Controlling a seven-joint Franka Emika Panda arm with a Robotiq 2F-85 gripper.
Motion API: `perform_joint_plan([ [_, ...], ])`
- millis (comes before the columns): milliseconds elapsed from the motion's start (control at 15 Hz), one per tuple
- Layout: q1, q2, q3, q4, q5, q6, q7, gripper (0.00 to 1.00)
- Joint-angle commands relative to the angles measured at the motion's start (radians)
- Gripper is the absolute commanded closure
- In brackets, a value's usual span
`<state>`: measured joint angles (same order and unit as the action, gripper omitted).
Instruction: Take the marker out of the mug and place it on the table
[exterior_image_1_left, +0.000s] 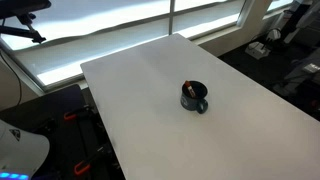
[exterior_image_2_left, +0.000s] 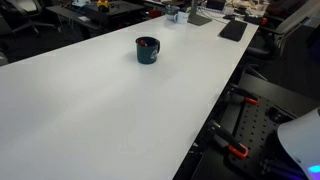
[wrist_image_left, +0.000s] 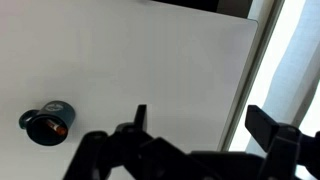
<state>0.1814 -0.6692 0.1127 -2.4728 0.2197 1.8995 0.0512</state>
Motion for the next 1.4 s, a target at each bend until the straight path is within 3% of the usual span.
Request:
perform_joint_plan([
  [0,-0.008,0.0,0.006,0.003,0.004,-0.004,-0.004,0.0],
  [867,-0.015,0.019,-0.011,0.012,0.007,-0.005,-0.02,0.0],
  [1333,-0.103,0.095,-0.153,0.076,0.003,-0.012,-0.105,0.0],
])
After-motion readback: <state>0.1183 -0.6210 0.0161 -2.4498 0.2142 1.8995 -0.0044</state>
